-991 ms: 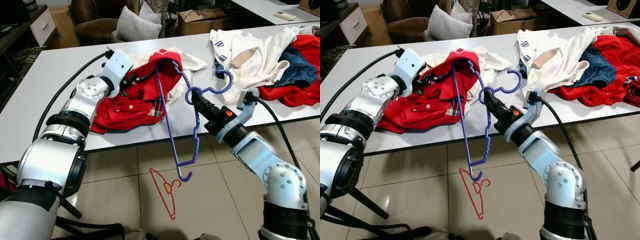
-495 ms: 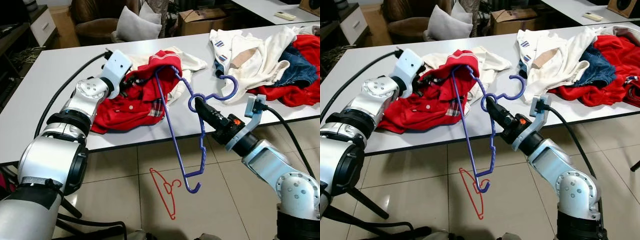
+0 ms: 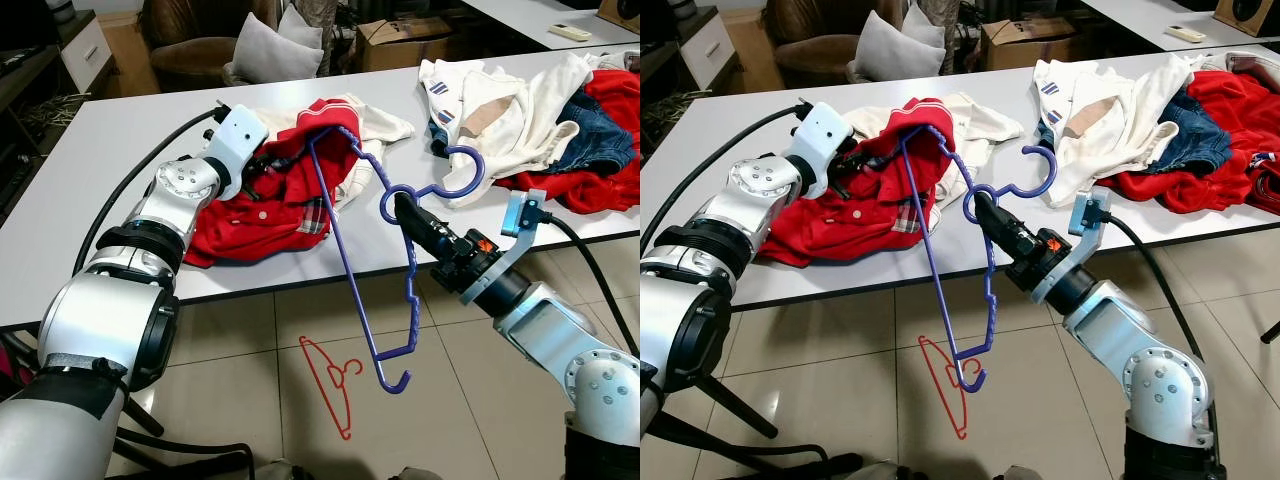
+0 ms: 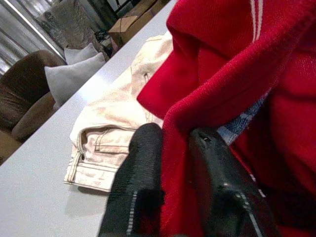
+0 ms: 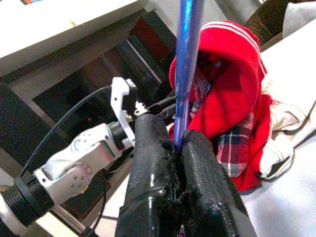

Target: Hang hanger

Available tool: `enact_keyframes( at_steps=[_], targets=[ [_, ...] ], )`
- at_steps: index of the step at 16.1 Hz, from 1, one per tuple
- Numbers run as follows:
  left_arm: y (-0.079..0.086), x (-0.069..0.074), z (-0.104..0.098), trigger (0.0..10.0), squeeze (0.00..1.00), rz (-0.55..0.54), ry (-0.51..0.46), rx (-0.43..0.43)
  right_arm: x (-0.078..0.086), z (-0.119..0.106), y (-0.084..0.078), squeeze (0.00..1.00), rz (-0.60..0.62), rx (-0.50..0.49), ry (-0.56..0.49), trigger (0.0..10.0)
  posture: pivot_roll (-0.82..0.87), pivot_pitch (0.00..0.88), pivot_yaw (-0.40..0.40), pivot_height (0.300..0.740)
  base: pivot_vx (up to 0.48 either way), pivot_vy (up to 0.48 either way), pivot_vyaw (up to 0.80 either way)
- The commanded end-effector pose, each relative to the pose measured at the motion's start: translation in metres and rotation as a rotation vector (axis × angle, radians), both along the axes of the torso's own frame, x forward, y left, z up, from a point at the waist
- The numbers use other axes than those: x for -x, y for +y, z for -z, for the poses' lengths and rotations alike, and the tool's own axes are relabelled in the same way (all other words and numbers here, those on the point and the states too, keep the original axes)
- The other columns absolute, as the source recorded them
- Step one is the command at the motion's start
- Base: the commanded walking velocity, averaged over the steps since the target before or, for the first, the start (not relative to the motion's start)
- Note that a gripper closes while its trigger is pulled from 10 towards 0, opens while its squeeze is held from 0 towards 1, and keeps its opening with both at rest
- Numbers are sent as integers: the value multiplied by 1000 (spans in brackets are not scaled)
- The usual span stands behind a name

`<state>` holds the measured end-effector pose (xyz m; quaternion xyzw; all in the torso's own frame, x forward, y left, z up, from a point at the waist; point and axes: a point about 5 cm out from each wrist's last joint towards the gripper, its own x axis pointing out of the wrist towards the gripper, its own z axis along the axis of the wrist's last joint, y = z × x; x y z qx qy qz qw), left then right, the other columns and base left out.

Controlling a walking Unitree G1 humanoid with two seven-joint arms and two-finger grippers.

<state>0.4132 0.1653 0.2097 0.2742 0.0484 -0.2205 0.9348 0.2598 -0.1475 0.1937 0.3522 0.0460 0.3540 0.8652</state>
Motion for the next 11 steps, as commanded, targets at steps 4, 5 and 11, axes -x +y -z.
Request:
enact_keyframes(
  at_steps=[4,5,11],
  targets=[
    [9,1,2,0,0,-16,4,-27,2,-7,-1,0,-11,-3,-31,0,-297,0,100,710,0,0,0],
    [10,1,0,0,0,-9,1,-33,1,-6,-2,0,-3,3,-26,0,-297,0,100,710,0,0,0],
    [11,5,-46,0,0,248,-89,-266,-26,10,4,0,137,24,126,0,-225,0,70,710,0,0,0]
  ],
)
